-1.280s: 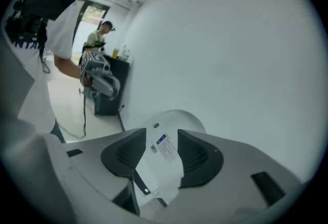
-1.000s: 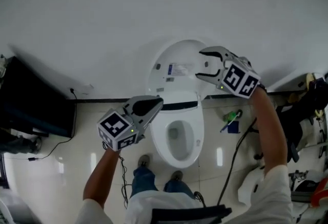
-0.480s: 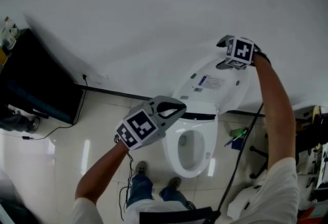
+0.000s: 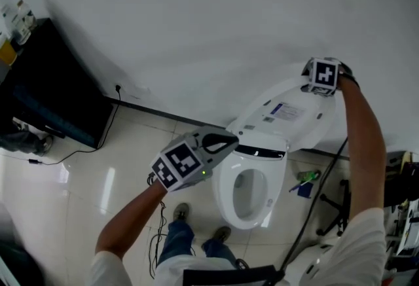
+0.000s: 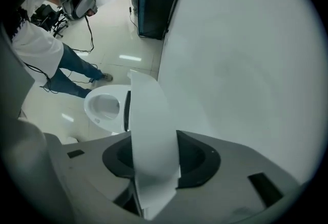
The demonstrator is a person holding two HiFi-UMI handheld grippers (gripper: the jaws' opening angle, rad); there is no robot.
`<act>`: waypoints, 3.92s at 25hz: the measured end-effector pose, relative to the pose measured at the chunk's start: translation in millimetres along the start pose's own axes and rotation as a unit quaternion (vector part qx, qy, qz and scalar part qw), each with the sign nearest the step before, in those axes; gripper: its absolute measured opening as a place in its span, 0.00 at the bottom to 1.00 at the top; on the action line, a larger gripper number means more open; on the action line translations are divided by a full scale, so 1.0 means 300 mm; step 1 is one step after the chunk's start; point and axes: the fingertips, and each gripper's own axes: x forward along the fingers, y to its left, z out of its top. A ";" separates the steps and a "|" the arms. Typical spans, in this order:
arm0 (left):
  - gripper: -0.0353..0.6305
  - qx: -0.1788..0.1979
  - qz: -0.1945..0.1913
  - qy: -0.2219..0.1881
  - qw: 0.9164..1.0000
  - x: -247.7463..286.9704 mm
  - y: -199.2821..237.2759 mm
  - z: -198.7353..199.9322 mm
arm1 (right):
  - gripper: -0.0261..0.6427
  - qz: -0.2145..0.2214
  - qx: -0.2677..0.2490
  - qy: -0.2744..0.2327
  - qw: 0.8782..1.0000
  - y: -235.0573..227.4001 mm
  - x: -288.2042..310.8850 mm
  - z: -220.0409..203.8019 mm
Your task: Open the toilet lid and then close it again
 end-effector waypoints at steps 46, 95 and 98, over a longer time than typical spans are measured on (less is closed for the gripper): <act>0.06 0.060 -0.109 -0.047 0.991 0.113 -0.799 -0.626 | 0.50 -0.172 0.167 -0.125 0.963 2.307 0.941 0.441; 0.06 0.051 -0.134 -0.014 0.990 -0.109 -1.239 -0.146 | 0.50 -0.254 0.571 -0.498 0.602 2.036 -0.606 0.072; 0.06 0.040 -0.126 -0.023 0.991 -0.100 -1.240 -0.137 | 0.50 -0.259 0.572 -0.497 0.599 2.042 -0.611 0.058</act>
